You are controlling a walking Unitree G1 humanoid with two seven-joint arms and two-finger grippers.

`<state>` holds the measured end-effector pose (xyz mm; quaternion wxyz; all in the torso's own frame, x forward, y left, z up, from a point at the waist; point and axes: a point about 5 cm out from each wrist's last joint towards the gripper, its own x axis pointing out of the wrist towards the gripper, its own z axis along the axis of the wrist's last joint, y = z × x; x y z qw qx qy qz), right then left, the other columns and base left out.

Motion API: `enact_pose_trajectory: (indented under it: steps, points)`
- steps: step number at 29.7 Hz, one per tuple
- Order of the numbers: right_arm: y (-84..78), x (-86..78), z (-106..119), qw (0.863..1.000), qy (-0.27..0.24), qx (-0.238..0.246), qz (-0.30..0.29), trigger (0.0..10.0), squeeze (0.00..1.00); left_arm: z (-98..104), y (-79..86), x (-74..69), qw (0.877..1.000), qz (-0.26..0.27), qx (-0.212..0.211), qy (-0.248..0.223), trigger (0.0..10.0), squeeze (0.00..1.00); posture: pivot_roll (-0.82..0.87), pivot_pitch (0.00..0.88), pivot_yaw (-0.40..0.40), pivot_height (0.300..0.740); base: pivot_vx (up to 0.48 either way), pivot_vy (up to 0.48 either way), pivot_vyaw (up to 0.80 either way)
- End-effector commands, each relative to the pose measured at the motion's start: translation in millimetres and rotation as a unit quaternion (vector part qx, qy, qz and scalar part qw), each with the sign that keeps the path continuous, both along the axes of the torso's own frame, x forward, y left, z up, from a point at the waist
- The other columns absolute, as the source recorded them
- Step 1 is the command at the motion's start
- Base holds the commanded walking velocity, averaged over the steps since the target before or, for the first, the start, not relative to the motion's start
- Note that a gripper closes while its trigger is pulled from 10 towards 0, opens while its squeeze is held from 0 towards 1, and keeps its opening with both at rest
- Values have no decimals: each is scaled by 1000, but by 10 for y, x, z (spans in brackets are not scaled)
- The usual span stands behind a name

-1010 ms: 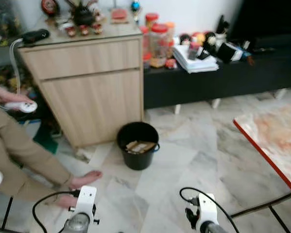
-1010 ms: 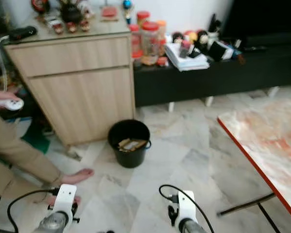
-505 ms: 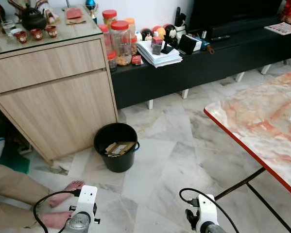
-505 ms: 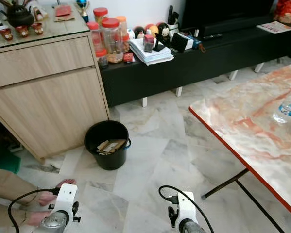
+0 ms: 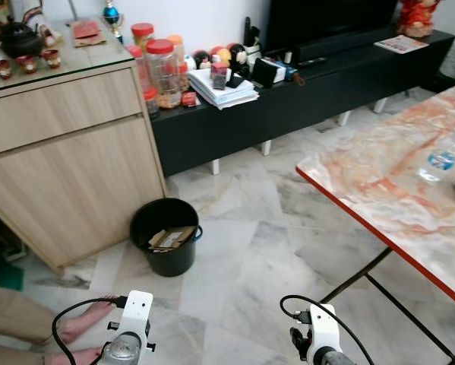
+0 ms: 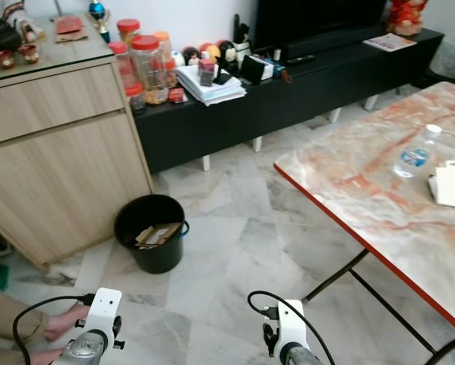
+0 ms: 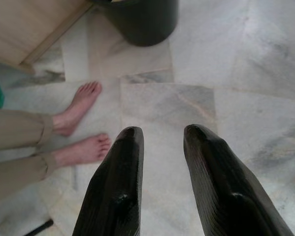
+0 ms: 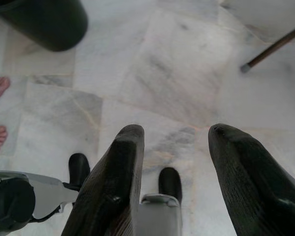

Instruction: Picking trash to rubbish bin

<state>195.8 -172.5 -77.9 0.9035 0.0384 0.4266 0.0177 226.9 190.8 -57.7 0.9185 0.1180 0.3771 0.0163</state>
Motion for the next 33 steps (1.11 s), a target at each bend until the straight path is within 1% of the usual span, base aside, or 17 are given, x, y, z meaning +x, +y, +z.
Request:
enact_pose_trajectory:
  steps: [1,3,5,7,10,33]
  points:
    - [10,3,-1,1000,3,-3,5,10000,0,-25,12,-34,1000,-3,8,13,10000,0,26,0,-2,740,0,0,-750]
    - [16,6,0,1000,3,-3,6,10000,0,-27,11,-36,1000,-5,10,14,10000,0,27,0,-3,740,0,0,-756]
    - [16,3,-2,1000,3,-3,6,10000,0,-27,19,-38,1000,-10,22,15,10000,0,27,0,-3,740,0,0,-750]
    - [16,2,-2,1000,4,-3,7,10000,0,-30,24,-43,999,-10,25,17,10000,0,27,0,-3,740,0,-480,-753]
    - [13,-1,-4,1000,4,-4,6,10000,0,-35,23,-51,1000,-4,18,18,10000,0,26,0,-3,740,0,-410,-754]
    - [-11,-2,-3,1000,4,-5,-4,10000,0,-27,46,-46,1000,9,11,13,10000,0,27,33,-6,740,0,0,-756]
